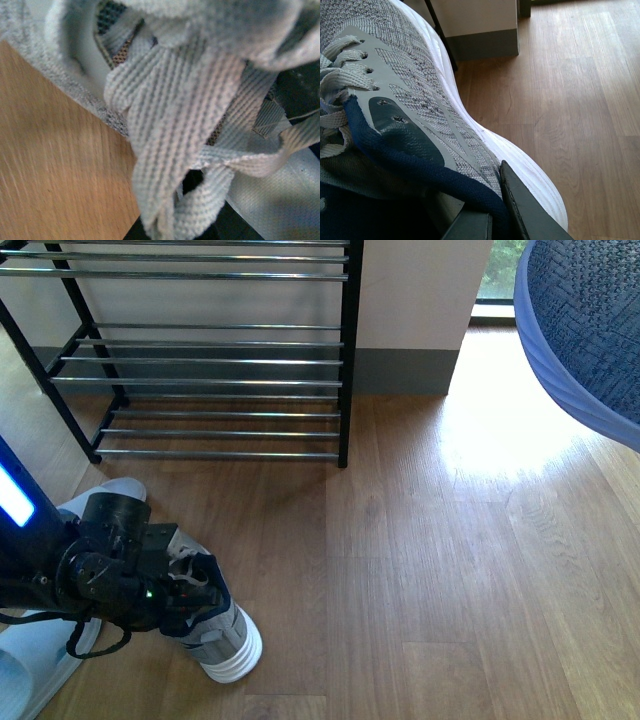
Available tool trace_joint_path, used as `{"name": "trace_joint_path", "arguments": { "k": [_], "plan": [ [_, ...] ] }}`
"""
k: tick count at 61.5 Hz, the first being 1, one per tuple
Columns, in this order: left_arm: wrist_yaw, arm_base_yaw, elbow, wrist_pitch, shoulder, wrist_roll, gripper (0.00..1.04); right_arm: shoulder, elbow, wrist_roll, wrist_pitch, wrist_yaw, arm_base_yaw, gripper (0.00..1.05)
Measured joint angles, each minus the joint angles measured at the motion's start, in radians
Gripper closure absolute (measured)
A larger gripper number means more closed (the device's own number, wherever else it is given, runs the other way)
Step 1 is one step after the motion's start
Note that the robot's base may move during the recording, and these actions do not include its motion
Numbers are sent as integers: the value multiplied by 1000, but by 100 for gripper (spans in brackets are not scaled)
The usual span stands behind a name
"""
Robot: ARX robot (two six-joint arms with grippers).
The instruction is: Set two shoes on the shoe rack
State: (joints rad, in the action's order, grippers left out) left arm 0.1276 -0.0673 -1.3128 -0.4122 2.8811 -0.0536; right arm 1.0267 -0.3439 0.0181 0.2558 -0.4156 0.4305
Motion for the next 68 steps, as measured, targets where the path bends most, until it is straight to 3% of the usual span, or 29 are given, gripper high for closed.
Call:
{"name": "trace_joint_path", "arguments": {
  "k": [10,19,33,46,68],
  "plan": [
    [-42,40,103,-136,-69,114,102,0,0,0,0,1,0,103],
    [-88,69,339,-255,-267,191,102,0,0,0,0,0,0,103],
    [-119,23,746,-341,-656,241,102,0,0,0,0,0,0,103],
    [-150,44,962,-304,-1019,239,102,0,0,0,0,2,0,103],
    [-175,149,1108,-14,-1644,128,102,0,0,0,0,0,0,103]
  ]
}}
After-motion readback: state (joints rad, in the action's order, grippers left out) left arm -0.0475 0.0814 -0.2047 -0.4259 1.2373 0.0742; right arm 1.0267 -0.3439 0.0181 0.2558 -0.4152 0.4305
